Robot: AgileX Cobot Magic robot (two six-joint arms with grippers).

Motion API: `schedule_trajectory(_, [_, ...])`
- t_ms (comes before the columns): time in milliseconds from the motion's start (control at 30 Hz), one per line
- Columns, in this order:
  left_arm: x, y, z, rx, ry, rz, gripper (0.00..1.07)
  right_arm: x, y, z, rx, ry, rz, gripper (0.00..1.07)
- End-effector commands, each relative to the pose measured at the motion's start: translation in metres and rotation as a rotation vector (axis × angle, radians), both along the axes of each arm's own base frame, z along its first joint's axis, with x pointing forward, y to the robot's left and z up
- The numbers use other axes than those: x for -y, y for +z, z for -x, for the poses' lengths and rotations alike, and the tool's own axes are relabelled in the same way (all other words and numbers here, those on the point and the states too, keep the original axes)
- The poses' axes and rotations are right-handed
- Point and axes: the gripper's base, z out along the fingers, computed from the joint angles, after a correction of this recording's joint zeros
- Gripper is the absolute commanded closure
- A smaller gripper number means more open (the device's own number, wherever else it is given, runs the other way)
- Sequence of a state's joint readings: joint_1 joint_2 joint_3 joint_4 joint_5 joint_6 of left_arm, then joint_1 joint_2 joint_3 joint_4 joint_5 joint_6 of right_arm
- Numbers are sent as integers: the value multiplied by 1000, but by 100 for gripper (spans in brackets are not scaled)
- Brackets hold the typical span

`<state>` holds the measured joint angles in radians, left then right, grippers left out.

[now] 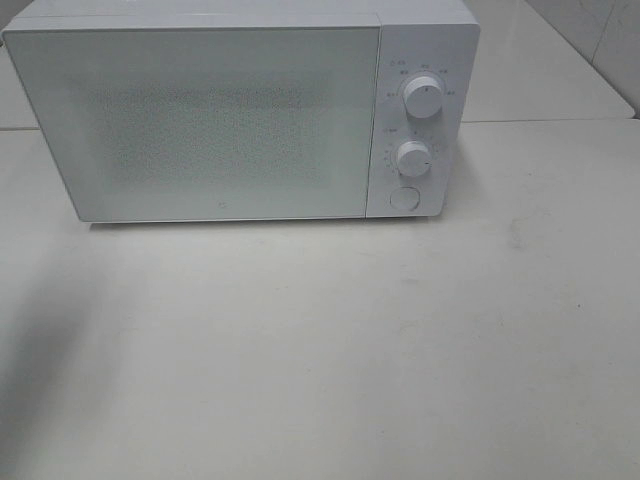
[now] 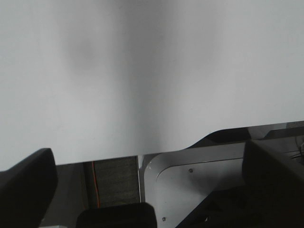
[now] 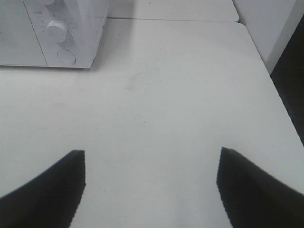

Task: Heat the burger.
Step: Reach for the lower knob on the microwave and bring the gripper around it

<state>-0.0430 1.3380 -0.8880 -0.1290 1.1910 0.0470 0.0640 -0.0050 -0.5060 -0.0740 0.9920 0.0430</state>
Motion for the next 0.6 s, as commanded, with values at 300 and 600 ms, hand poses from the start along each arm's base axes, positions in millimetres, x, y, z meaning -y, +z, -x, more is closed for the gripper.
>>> schedule_trajectory(300, [-19,29,43,67,70,-31,8,0,-2,4,23,-8,-2,32])
schedule_trajectory(600, [-18,38,91,263,78,-38,8,0,-2,4,23,-8,-2,32])
